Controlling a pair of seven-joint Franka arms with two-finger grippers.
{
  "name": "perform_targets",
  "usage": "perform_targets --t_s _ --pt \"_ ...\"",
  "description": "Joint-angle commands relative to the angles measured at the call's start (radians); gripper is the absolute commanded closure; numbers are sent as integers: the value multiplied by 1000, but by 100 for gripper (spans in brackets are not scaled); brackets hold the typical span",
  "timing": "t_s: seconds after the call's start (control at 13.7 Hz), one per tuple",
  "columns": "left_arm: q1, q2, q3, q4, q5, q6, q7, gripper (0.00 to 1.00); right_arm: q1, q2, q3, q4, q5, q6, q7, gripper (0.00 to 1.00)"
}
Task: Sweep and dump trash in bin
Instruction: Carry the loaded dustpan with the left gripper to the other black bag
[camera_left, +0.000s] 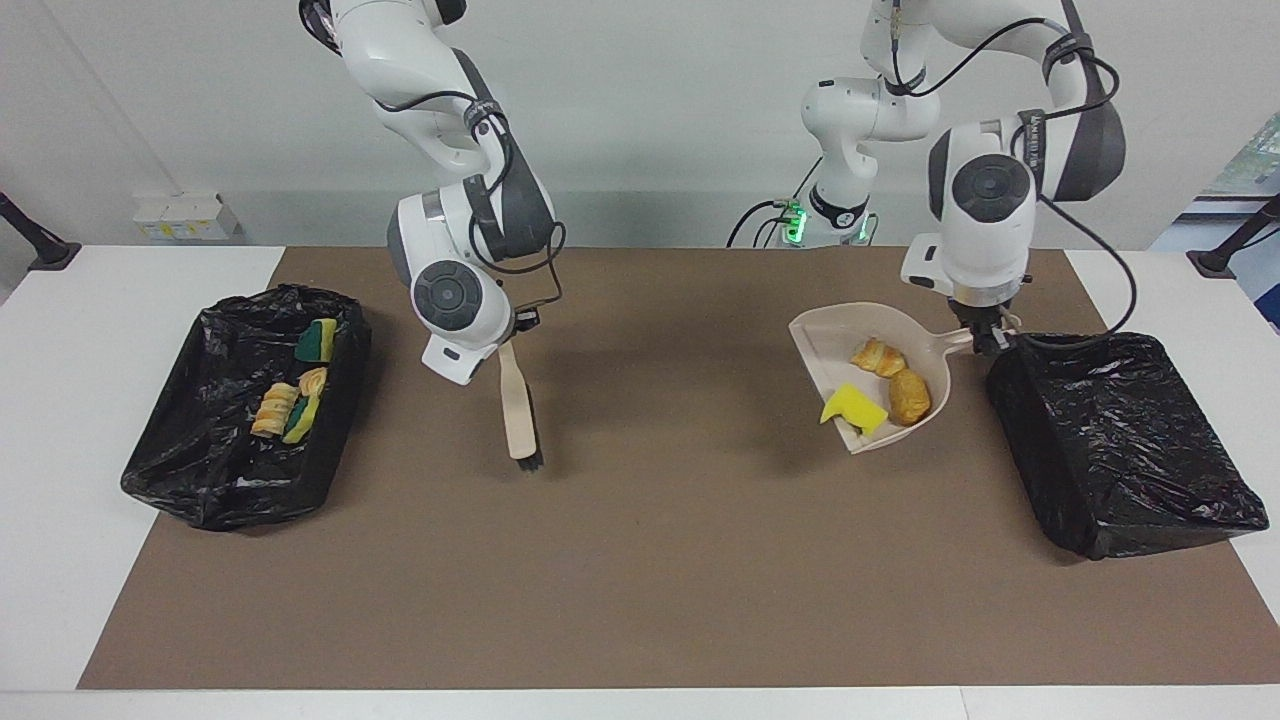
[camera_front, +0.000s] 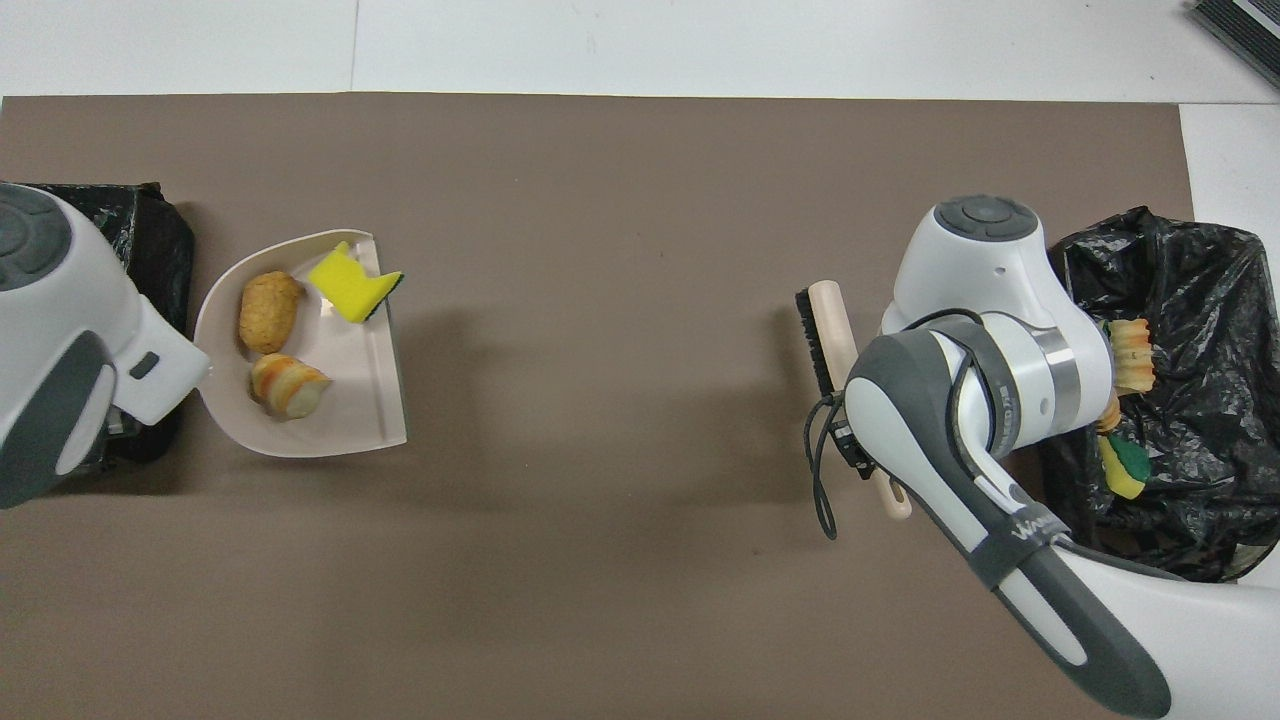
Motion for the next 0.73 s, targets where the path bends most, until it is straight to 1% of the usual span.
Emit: perform_targets --t_s 0.0,0.15,0.29,0.37,0.51,0.66 --pt "110 -5 -12 16 24 69 114 100 -58 -168 9 -253 -9 128 -11 100" --pt "183 -2 -10 20 36 122 198 100 -92 -214 12 -319 0 139 -21 100" --pt "255 3 -10 27 38 173 272 100 -66 -271 17 -382 30 148 -6 100" --pt "285 8 -10 33 47 191 290 100 -23 -283 15 -401 68 155 4 100" --pt "341 21 -10 57 101 202 326 100 37 -291 17 -404 119 158 65 100" --pt "394 28 -9 60 128 248 337 100 153 -296 17 -396 184 197 187 100"
